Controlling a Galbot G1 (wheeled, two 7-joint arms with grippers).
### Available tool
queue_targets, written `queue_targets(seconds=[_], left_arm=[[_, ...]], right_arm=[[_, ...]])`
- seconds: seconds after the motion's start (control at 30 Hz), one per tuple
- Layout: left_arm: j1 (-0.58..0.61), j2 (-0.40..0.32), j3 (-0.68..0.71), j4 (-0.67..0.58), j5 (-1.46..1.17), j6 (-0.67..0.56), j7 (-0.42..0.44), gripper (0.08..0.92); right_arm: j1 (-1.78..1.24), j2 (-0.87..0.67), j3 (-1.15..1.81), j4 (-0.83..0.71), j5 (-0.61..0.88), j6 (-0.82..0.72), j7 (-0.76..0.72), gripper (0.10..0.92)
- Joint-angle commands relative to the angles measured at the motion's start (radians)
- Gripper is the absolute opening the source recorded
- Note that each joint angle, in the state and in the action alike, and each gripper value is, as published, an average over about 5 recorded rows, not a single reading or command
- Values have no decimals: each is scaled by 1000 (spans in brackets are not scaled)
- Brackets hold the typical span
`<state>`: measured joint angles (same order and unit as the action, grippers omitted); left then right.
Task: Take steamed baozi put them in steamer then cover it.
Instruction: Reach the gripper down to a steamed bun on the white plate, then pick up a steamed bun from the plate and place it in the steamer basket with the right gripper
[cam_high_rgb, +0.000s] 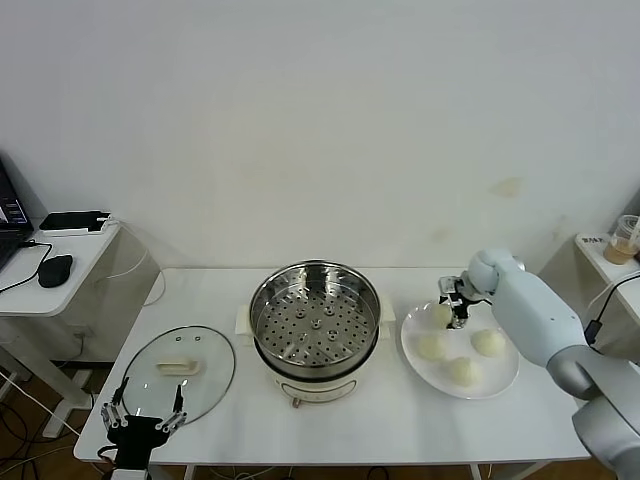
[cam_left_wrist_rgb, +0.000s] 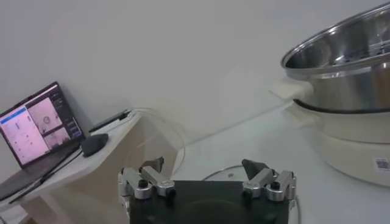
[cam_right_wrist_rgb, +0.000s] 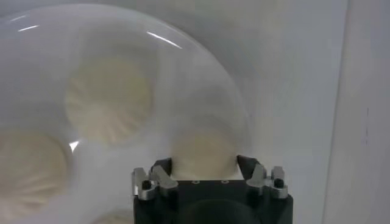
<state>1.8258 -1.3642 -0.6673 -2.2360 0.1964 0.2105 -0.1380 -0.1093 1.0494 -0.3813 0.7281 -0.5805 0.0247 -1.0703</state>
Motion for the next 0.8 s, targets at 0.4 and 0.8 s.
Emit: queue_targets(seconds=[0.4, 0.8], left_arm=[[-9, 7, 5, 5, -3, 2, 0, 823], [-47, 23, 23, 40, -30, 14, 3, 823]], right_arm=[[43, -164, -99, 226, 132, -42, -55, 612], [301, -281, -316, 479, 452, -87, -58, 619]])
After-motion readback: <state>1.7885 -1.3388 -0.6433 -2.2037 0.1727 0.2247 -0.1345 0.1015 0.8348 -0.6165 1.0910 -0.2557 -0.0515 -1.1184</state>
